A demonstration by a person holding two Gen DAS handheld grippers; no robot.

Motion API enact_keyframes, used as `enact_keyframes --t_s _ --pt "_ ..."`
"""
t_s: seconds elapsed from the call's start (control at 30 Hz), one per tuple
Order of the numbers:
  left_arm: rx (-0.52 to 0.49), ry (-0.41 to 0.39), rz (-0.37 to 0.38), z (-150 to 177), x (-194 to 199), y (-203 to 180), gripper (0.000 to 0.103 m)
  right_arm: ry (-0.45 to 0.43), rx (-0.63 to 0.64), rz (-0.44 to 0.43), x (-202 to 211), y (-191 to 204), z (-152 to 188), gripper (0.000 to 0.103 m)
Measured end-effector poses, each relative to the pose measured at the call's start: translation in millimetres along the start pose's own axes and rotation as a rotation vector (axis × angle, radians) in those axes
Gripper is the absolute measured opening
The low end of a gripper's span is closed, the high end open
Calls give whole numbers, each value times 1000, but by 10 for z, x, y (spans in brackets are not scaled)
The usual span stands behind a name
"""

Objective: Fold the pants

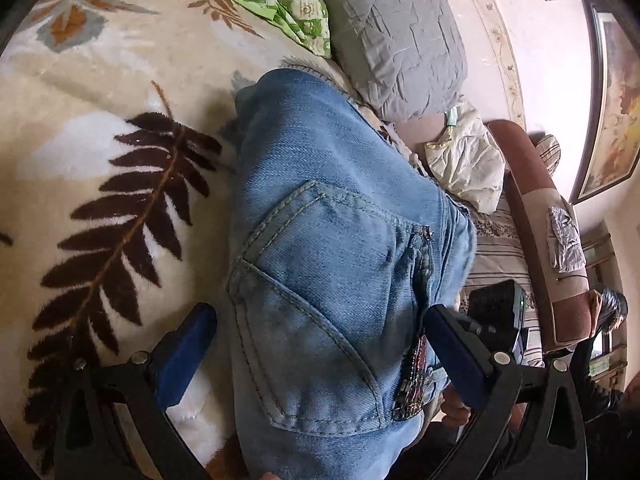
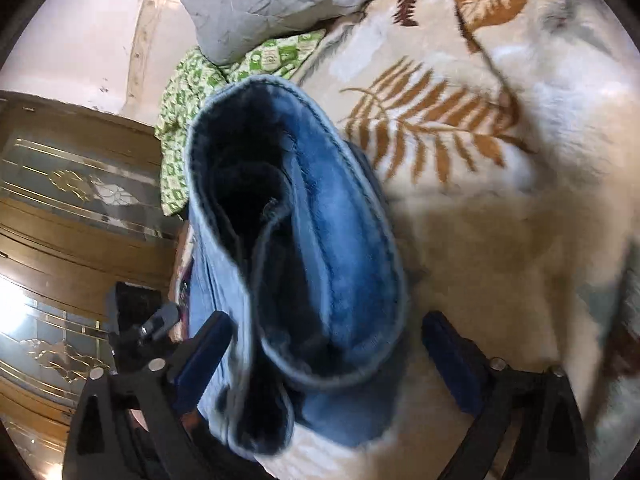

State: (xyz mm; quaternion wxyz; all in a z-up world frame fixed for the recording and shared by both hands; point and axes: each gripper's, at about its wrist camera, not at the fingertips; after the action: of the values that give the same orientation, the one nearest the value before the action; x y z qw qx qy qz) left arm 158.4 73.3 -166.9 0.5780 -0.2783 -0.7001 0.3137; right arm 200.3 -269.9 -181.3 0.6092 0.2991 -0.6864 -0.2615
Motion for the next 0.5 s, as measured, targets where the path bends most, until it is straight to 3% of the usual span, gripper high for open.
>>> enact_keyframes --t_s 0.07,0.1,0.13,0.17,0.27,0.3,0.43,0.5 --pt "1 -3 -4 -12 -11 -1 103 -8 6 -36 -54 50 -68 99" --pt "1 -2 -10 -18 -20 -20 103 -3 12 -25 -91 79 -82 98" --pt "-1 0 -14 -20 -27 -32 96 -1 42 32 -141 158 -74 98" --pt "-7 10 -9 -25 -48 -50 70 -3 80 74 -178 234 -47 92" --pt "-23 3 -17 -21 -51 -82 42 -22 135 128 -229 374 26 60" --pt "-22 -1 -17 -17 -40 -88 40 -34 131 113 -211 371 51 52" --pt "-127 -38 -99 7 61 -400 29 -75 171 119 -173 492 128 40" --pt "-183 -65 -95 -40 174 -594 28 -112 200 117 -85 583 156 35"
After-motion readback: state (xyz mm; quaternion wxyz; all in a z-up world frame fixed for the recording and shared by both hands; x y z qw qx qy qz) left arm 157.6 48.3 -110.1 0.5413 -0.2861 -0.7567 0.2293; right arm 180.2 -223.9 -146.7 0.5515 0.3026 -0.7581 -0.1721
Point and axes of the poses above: each gripper's, at about its wrist camera, not at the fingertips, and x roughly against the way its jaws point, y to its left, z to its underside, and after that the axes turned 14 degrees about y, right-handed
